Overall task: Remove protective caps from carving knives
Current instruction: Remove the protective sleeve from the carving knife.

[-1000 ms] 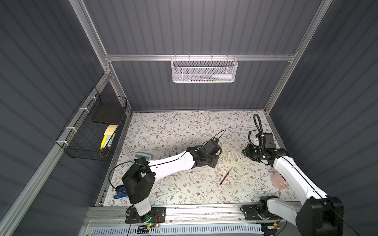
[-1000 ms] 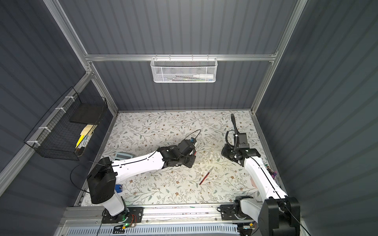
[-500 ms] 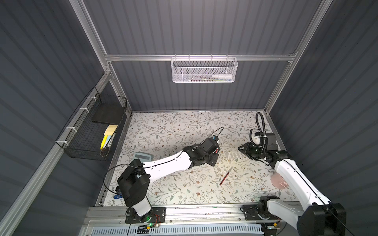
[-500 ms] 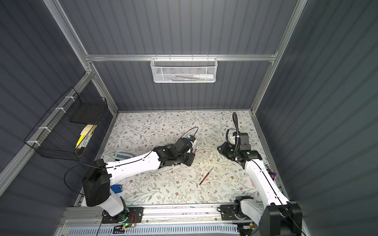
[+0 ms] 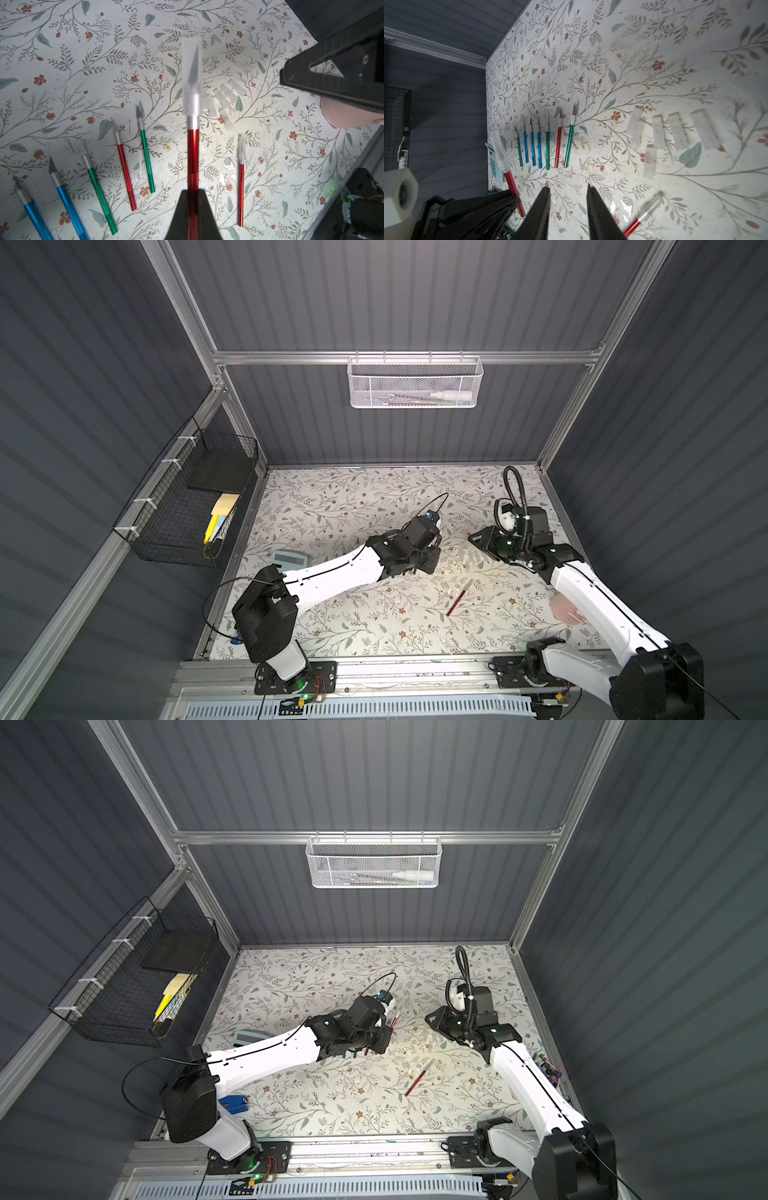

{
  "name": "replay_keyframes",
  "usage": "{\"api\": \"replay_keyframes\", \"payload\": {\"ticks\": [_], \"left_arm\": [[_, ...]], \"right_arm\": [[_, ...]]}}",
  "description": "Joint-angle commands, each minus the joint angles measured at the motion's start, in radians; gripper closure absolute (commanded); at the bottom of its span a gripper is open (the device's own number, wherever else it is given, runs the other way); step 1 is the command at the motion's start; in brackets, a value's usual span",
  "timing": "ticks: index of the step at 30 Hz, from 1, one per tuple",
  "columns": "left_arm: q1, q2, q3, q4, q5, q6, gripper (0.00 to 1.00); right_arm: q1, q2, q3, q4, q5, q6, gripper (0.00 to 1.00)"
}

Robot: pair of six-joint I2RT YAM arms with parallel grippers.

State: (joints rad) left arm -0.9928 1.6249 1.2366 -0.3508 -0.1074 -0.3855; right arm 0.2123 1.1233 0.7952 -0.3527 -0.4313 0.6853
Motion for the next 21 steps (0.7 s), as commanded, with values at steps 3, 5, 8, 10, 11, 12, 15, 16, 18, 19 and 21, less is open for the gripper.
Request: {"api": "replay_keyframes", "payload": {"ticks": [3,5,8,10,11,12,15,16,18,19,21], "left_arm": [[0.008,-0.017,-0.010,0.003,0.032,-0.012,1.00],[0.008,-0.016,-0.011,0.003,0.037,-0.013,1.00],[0.008,-0.014,-0.014,0.003,0.038,-0.013,1.00],[0.009,-0.014,-0.014,0.003,0.038,-0.012,1.00],[0.009,-0.014,-0.014,0.003,0.038,-0.011,1.00],[0.009,-0.014,-0.013,0.003,0.039,-0.012,1.00],[0.011,-0.011,-0.010,0.001,0.040,-0.009,1.00],[0.011,-0.010,-0.008,0.001,0.040,-0.009,1.00],[0.011,-0.007,-0.002,-0.005,0.042,-0.006,1.00],[0.012,-0.005,0.000,-0.005,0.043,-0.005,1.00],[0.012,-0.002,0.004,-0.007,0.045,-0.003,1.00]], "right_arm": [[0.081,0.107,0.112,0.072,0.033,0.018,0.67],[0.104,0.143,0.141,0.078,0.042,0.017,0.67],[0.136,0.188,0.179,0.089,0.054,0.017,0.67],[0.153,0.216,0.203,0.093,0.055,0.016,0.67],[0.159,0.227,0.210,0.095,0.056,0.016,0.67],[0.165,0.237,0.216,0.099,0.056,0.017,0.67],[0.184,0.259,0.226,0.106,0.057,0.019,0.68],[0.189,0.263,0.229,0.106,0.056,0.019,0.69],[0.202,0.274,0.234,0.106,0.057,0.017,0.72],[0.205,0.279,0.234,0.107,0.056,0.018,0.73],[0.214,0.283,0.234,0.108,0.057,0.019,0.76]]}}
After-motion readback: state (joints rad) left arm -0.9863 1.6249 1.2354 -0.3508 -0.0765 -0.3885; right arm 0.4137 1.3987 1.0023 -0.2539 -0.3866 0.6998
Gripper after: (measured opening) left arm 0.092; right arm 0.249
